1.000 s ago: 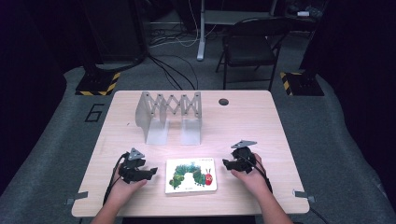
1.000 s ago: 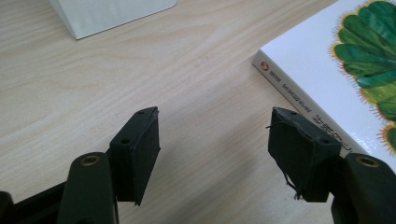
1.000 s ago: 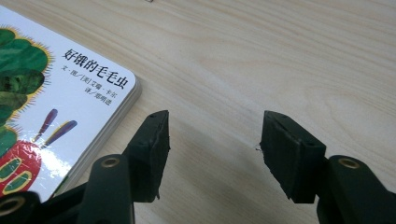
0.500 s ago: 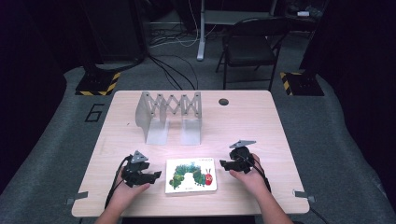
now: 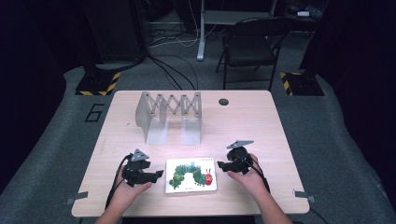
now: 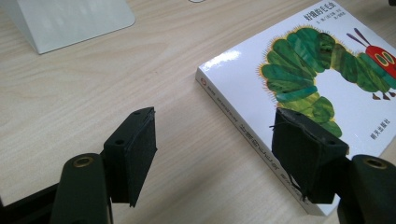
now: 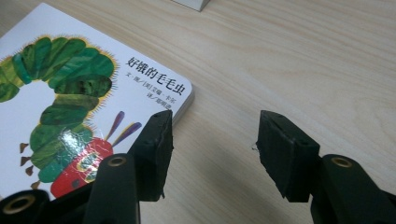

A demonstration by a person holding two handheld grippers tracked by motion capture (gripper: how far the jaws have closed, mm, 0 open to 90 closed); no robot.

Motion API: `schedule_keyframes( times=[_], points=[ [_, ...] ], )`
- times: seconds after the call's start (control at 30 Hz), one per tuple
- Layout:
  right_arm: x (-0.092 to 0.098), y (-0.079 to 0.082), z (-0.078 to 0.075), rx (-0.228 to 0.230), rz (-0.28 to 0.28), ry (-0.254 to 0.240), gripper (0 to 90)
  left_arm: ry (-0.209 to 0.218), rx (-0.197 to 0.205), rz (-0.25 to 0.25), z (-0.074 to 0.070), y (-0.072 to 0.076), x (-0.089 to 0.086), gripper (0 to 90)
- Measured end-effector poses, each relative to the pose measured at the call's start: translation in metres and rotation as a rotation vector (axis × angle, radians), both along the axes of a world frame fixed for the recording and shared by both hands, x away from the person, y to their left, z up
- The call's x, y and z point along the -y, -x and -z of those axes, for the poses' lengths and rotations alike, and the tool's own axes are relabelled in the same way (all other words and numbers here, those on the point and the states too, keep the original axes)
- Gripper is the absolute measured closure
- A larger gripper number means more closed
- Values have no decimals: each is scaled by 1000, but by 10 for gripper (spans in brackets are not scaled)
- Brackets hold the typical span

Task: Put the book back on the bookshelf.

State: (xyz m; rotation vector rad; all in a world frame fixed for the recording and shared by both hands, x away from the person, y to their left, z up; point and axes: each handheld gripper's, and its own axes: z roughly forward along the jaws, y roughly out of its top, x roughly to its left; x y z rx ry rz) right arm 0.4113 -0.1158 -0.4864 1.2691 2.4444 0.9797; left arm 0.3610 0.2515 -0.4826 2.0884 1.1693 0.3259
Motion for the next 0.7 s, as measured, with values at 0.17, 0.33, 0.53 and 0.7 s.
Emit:
schedule_keyframes(
  times=[0.17,0.33,0.53,0.7],
  points=[
    [-6,3,-5,-2,-13,-13,446,-21,1,24,-1,8,1,301],
    [-9,3,-6,-11,-25,-5,444,1,-7,45,-2,17,3,300],
    [-11,3,-8,-26,-31,-2,437,14,11,57,3,25,8,267],
    [-15,2,-15,-38,-36,-8,433,4,10,79,6,29,12,266]
  ],
)
